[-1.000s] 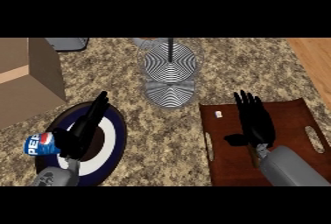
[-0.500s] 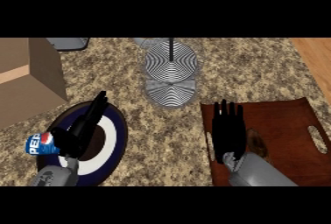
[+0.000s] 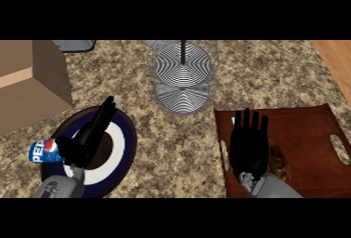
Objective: Pick the sweet potato from the tray and place it in the tiered basket
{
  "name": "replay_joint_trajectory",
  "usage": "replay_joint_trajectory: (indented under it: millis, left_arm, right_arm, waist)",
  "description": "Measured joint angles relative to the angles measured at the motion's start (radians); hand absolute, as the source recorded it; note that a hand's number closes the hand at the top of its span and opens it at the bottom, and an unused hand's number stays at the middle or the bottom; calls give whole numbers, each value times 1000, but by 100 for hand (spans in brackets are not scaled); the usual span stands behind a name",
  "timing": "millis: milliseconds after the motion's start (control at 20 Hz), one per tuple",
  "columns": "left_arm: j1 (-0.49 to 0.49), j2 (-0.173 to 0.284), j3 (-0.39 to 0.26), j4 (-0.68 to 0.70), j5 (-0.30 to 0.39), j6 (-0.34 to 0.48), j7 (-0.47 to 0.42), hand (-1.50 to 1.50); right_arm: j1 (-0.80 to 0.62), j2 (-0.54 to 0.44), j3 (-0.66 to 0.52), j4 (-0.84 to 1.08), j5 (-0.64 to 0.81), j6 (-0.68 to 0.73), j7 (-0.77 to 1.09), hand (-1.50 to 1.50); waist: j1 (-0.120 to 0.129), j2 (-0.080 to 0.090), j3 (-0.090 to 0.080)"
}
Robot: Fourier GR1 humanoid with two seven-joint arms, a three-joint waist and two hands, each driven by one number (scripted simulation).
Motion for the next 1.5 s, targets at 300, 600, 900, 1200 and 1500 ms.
replay_joint_trajectory:
  millis: [300, 600, 900, 1200, 1500]
  left_arm:
    - [7, -7, 1, -5, -13, 1, -6, 0]
    - [-4, -19, 6, -18, -27, -3, 16, 0]
    - [-5, -27, 16, -31, -29, -11, 39, 0]
    - [-7, -38, 39, 23, -48, -39, -9, 0]
    - [-2, -55, 54, 6, -64, -51, 11, 0]
  right_arm:
    - [90, -2, -76, 1, 56, 20, -10, -150]
    - [147, 18, -141, 0, 127, 29, -56, -150]
    - [205, 2, -232, -3, 180, 22, -93, -150]
    - [246, 22, -298, 24, 227, 1, -135, -150]
    - [268, 52, -348, 71, 273, -31, -176, -150]
  waist:
    - [5, 3, 1]
    - [11, 4, 2]
    - [12, 5, 2]
    - [13, 5, 2]
    - [15, 4, 1]
